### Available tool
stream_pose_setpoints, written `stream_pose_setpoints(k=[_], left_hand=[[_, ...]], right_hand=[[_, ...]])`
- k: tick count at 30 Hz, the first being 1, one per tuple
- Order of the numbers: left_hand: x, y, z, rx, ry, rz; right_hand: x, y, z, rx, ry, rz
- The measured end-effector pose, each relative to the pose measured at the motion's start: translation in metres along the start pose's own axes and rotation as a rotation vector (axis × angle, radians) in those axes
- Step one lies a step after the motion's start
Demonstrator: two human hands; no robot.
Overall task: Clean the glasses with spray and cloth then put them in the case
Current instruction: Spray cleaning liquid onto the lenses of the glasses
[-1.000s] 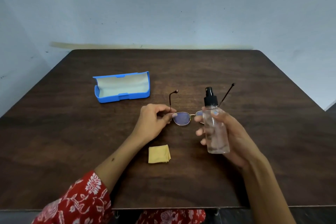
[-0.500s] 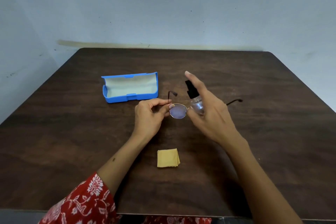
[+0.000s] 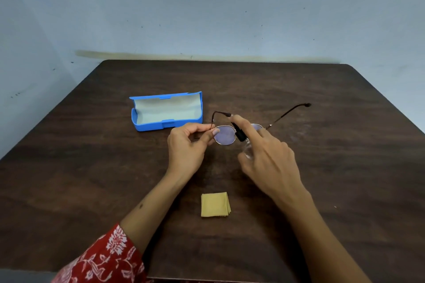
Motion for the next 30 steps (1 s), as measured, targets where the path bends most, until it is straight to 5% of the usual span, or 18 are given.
stream_pose_setpoints(k=[30], left_hand=[[0.003, 0.006, 0.014, -0.017, -0.077, 0.067]], right_hand=[[-0.002, 0.006, 0.004, 0.025, -0.043, -0.008]])
Point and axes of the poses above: each hand's wrist, its own x-axis towards the middle knuckle, its own y-axis out of the back of the hand, z = x × y, the point moved 6 cm from there along x, towards the middle knuckle, and after that the axes turned 15 degrees about -y, right-handed, at the moved point
